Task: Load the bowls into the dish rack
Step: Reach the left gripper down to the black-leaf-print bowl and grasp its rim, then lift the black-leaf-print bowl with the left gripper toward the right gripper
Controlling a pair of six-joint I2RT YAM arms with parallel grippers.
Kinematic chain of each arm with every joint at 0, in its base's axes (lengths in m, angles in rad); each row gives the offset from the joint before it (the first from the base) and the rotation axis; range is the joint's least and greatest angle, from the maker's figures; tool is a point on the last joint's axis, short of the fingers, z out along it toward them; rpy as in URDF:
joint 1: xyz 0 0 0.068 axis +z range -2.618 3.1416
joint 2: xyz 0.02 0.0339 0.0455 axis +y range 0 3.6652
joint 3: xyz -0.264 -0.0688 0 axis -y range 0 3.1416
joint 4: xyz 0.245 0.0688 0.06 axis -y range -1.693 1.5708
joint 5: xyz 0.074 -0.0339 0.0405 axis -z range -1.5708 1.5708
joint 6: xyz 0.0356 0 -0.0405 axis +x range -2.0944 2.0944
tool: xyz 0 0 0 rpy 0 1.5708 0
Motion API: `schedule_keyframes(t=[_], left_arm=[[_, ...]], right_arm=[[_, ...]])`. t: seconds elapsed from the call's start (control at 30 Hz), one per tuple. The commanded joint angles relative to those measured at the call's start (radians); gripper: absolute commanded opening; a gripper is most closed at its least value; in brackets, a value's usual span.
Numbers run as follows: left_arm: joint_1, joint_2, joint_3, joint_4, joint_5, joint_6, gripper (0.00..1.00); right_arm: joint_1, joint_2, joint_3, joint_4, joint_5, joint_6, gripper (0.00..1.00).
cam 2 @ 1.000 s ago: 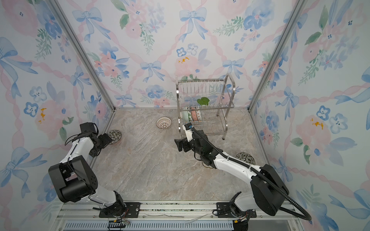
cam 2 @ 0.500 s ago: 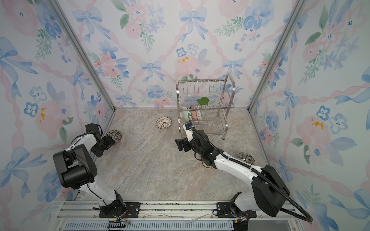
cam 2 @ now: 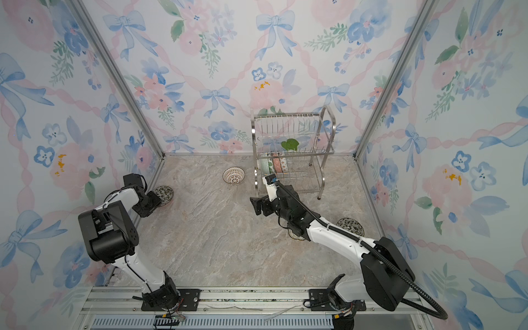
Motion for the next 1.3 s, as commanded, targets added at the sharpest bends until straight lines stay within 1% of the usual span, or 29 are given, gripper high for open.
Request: schedule_keyframes(t=[0.0, 0.03, 0.07, 0.13, 0.17, 0.3, 0.6, 0.93, 1.07, 1.27], left_arm=[[-0.004, 0.007, -0.003, 0.007, 0.012, 0.013, 0.28], [-0.006, 0.007, -0.002, 0.007, 0.017, 0.019, 0.22], [-0.007, 0.006, 0.001, 0.007, 0.02, 0.026, 0.14], [-0.013, 0.001, -0.001, 0.006, 0.017, 0.033, 0.02], [-0.017, -0.001, -0.003, 0.005, 0.016, 0.038, 0.0], [-0.043, -0.025, -0.027, 0.003, 0.029, 0.045, 0.0], [-0.145, -0.189, -0.128, -0.018, 0.077, 0.046, 0.0], [-0.317, -0.318, -0.18, -0.061, 0.09, 0.059, 0.0], [-0.395, -0.357, -0.163, -0.083, 0.06, 0.058, 0.0], [-0.458, -0.391, -0.165, -0.092, 0.057, 0.051, 0.0]], right_arm=[[-0.011, 0.003, -0.008, -0.006, 0.003, 0.0, 0.97], [-0.012, 0.0, -0.011, -0.004, 0.004, 0.0, 0.97], [-0.017, -0.002, -0.012, -0.006, 0.003, 0.001, 0.97], [-0.025, -0.008, -0.016, -0.006, -0.001, 0.006, 0.97], [-0.028, -0.012, -0.021, -0.003, -0.003, 0.009, 0.96], [-0.039, -0.013, -0.025, 0.005, -0.014, 0.02, 0.96], [-0.069, -0.025, -0.029, -0.005, -0.019, 0.032, 0.97], [-0.086, -0.016, -0.03, -0.013, -0.017, 0.031, 0.97], [-0.087, -0.014, -0.029, -0.015, -0.013, 0.028, 0.97], [-0.088, -0.016, -0.032, -0.016, -0.009, 0.028, 0.97]])
